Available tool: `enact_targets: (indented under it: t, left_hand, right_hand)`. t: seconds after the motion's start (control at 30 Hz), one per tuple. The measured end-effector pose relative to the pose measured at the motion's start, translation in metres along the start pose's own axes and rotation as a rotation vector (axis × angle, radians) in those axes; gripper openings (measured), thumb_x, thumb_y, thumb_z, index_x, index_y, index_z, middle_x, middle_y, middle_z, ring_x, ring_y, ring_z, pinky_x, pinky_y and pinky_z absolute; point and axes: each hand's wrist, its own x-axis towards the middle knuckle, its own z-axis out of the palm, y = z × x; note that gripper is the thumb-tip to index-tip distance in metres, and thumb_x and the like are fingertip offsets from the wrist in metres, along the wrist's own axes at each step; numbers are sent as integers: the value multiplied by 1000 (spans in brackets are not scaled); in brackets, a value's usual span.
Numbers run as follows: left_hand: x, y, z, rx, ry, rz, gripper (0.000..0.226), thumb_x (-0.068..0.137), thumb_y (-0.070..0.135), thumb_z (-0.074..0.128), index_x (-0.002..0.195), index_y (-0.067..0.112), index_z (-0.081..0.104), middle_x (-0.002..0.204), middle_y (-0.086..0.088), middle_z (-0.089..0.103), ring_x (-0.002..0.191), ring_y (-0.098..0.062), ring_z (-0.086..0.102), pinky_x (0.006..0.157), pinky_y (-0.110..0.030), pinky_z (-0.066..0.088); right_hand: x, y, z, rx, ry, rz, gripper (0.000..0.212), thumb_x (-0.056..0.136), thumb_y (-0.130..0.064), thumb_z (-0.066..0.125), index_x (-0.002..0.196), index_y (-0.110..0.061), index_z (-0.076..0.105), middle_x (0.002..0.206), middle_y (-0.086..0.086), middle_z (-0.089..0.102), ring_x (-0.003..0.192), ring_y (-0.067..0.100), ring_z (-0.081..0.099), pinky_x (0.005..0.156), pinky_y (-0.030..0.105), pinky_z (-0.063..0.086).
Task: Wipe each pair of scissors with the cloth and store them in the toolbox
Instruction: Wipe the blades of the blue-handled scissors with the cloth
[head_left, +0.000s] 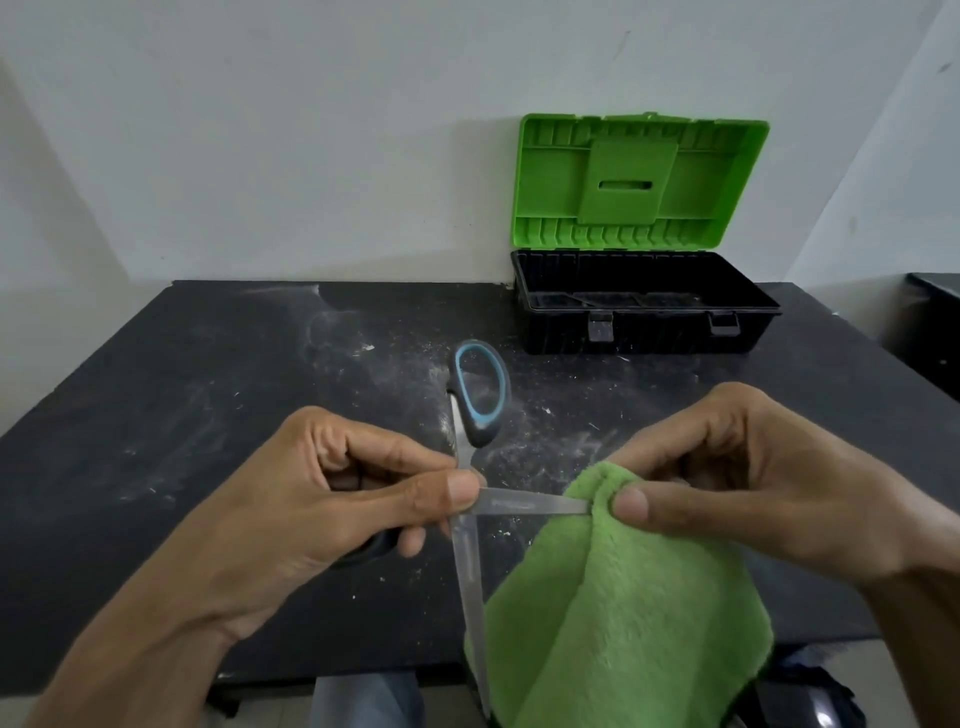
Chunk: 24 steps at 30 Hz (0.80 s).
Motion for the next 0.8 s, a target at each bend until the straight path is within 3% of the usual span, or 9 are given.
enact_targets:
  t: [0.07, 0.27, 0.43, 0.57, 0.7, 0.8]
  left_hand:
    - [0, -1, 0, -9, -17, -12, 20, 61, 29, 77, 68, 10, 81, 42, -5, 55, 32, -2, 36, 36, -8, 28]
    - [0, -2, -3, 13, -36, -9, 24, 63, 35, 86, 73, 14, 82, 45, -5, 57, 37, -6, 35, 38, -11, 28]
    - [1, 1, 0, 1, -4, 5, 18, 64, 30, 77, 67, 13, 81, 42, -2, 57, 34, -4, 38, 37, -10, 29]
    - [0, 0, -5, 26, 12, 20, 20, 63, 33, 81, 70, 14, 81, 44, -3, 57, 36, -6, 35, 38, -11, 28]
    - [-1, -1, -5, 38, 44, 45, 20, 63, 33, 76, 70, 15, 82, 45, -4, 58, 40, -7, 38, 40, -11, 31]
    - [1, -5, -4, 64, 53, 94, 18, 64, 34, 77, 73, 19, 82, 50, -7, 63, 46, -11, 46, 48, -16, 36]
  right_hand:
    - [-1, 1, -2, -12, -28, -2, 20, 94, -8, 71, 110, -7, 83, 108, 11, 83, 99, 27, 80, 87, 29, 62]
    - [-4, -3, -7, 16, -70, 24, 21, 98, -5, 66, 113, -2, 81, 111, 18, 81, 103, 38, 78, 91, 45, 64]
    - [1, -4, -2, -82, -22, 45, 19, 98, -15, 68, 106, -11, 84, 103, 10, 84, 95, 30, 80, 82, 42, 63]
    - [2, -3, -3, -73, 10, 52, 18, 97, -15, 69, 104, -10, 85, 101, 11, 83, 90, 25, 80, 79, 31, 62]
    - [6, -1, -3, 1, 41, 108, 19, 95, -20, 71, 101, -8, 85, 99, 19, 82, 88, 33, 77, 84, 48, 57]
    - [11, 0, 0, 16, 44, 153, 31, 95, -33, 73, 100, -5, 84, 99, 25, 80, 87, 36, 74, 85, 48, 56]
